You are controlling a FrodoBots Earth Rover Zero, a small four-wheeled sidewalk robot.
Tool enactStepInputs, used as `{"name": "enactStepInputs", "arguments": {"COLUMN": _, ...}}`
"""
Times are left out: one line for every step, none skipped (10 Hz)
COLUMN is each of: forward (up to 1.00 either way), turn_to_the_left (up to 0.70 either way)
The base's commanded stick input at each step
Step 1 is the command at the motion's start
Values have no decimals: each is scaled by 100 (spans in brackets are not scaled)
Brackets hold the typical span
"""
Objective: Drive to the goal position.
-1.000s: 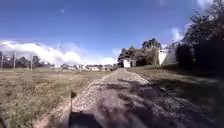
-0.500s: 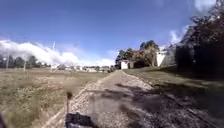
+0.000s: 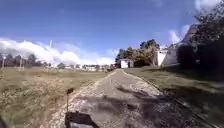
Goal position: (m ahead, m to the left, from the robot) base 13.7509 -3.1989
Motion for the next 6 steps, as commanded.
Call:
{"name": "enactStepInputs", "arguments": {"forward": 100, "turn_to_the_left": 0}}
{"name": "enactStepInputs", "arguments": {"forward": 100, "turn_to_the_left": 0}}
{"name": "enactStepInputs", "arguments": {"forward": 100, "turn_to_the_left": 0}}
{"name": "enactStepInputs", "arguments": {"forward": 100, "turn_to_the_left": 0}}
{"name": "enactStepInputs", "arguments": {"forward": 100, "turn_to_the_left": 0}}
{"name": "enactStepInputs", "arguments": {"forward": 100, "turn_to_the_left": 0}}
